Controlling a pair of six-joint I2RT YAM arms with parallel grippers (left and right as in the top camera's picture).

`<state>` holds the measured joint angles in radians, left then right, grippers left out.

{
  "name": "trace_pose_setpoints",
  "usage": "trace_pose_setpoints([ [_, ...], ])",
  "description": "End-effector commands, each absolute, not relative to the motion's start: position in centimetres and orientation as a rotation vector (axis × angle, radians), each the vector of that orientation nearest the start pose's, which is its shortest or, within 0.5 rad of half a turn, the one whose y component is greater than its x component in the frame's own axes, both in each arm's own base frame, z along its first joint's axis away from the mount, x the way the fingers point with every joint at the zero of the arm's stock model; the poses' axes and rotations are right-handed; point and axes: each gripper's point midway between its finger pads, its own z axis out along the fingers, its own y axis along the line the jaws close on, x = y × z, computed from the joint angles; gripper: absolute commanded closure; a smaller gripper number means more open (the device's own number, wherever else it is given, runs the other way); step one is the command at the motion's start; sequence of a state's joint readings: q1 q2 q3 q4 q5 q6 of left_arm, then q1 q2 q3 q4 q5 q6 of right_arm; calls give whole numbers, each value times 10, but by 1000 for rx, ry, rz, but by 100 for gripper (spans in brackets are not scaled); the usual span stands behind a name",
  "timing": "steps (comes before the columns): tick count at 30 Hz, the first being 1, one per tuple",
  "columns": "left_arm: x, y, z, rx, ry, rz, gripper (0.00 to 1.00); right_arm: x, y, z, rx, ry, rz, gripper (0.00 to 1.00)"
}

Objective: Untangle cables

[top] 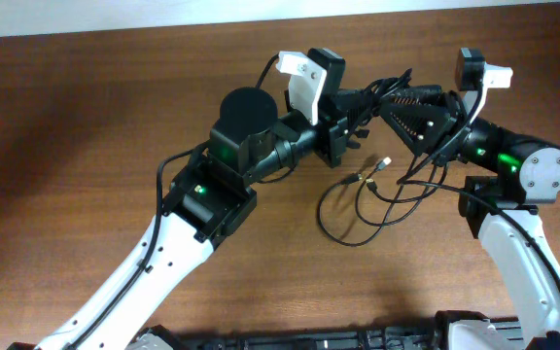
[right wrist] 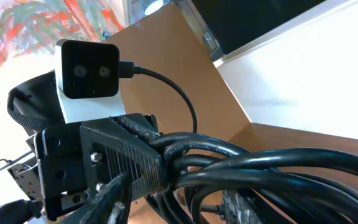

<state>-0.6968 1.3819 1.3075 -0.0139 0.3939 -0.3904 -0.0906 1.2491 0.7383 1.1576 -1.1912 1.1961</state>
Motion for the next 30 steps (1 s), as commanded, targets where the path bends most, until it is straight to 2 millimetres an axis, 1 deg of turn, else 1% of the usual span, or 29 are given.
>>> trace_pose_setpoints([
  [1, 289, -347, 409, 623, 1654, -1212, 100, 306, 132, 385, -416, 1408, 1435, 57],
  [8, 287, -348, 407, 627, 1663, -1213, 100, 307, 131, 386, -410, 1405, 1434, 69],
  [12, 287, -348, 403, 626, 1685, -1209, 100, 307, 131, 386, -409, 1405, 1433, 85],
  [16, 288, -348, 403, 624, 1685, -1206, 100, 307, 131, 386, -408, 1405, 1434, 96],
  [20, 289, -347, 403, 618, 1685, -1200, 100, 307, 130, 386, -407, 1406, 1432, 96],
  [24, 299, -342, 402, 577, 1688, -1146, 100, 306, 132, 384, -423, 1413, 1436, 96],
  [28, 317, -326, 400, 527, 1701, -1087, 100, 302, 134, 381, -452, 1428, 1444, 96],
  [30, 330, -314, 393, 482, 1733, -1043, 100, 300, 135, 382, -466, 1422, 1440, 96],
])
